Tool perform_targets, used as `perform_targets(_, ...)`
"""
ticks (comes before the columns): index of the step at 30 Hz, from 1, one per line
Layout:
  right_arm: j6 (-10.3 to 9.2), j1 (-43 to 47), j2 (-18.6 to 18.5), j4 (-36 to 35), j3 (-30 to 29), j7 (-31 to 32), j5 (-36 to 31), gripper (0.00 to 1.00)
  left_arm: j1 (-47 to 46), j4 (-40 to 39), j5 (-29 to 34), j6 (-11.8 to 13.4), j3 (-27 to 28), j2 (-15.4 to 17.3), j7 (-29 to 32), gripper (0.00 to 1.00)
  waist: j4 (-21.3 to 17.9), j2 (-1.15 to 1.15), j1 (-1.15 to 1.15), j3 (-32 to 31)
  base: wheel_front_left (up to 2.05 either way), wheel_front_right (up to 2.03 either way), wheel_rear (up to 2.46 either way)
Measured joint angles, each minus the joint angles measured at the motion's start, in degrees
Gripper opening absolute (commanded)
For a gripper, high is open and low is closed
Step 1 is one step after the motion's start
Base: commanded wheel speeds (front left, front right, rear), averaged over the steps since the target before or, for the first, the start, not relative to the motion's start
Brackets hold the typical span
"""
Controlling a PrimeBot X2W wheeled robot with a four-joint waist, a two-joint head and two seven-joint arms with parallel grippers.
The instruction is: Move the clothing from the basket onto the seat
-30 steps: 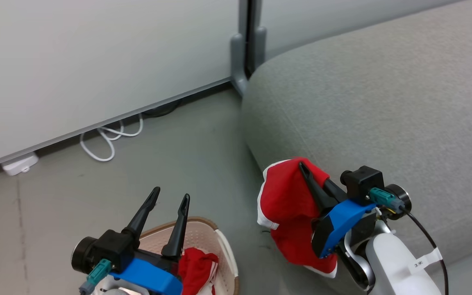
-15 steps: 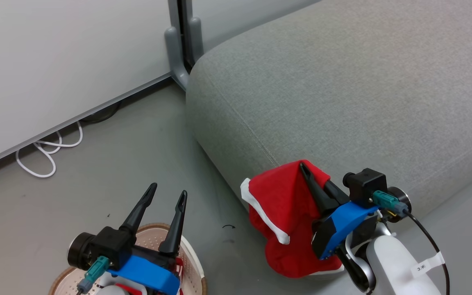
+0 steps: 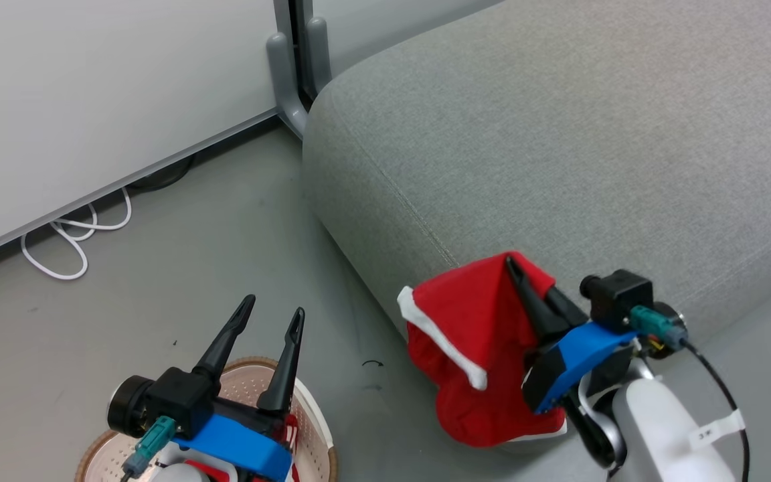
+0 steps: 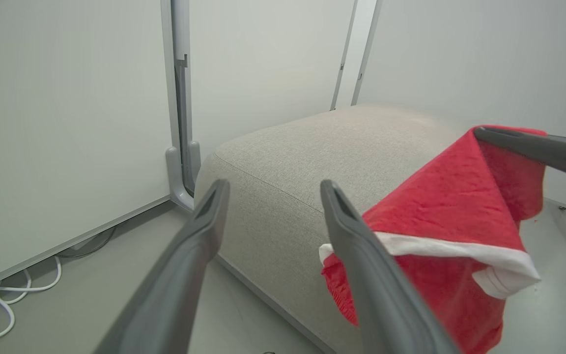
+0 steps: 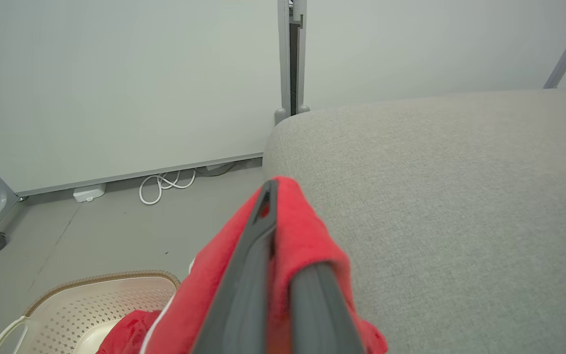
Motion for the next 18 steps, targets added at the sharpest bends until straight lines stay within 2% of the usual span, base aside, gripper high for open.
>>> perform_targets(6, 0.00, -5.57, 0.01, -0.42, -4.21, 0.02, 0.18, 0.00, -0.04, -0.71, -0.08, -0.01, 0.32, 0.49, 0.00, 1.00, 0.65, 0.00, 0.00, 1.32, 0.00, 0.00, 0.00)
perform_targets(11, 0.00, -11.79, -0.42, -1.12, -11.65, 0.69, -2.98, 0.00, -1.87, -2.11, 0.16, -0.02, -0.54, 1.18, 0.00, 1.00, 2.25, 0.00, 0.00, 3.49, 0.00, 0.00, 0.00)
perform_targets(18, 0.01, -20.46, -8.05, -3.13, -18.58, 5.64, -5.66, 0.00, -4.38, -4.69, 0.63, -0.04, -1.94, 2.92, -0.01, 1.00, 5.85, 0.00, 0.00, 8.45, 0.00, 0.00, 0.00)
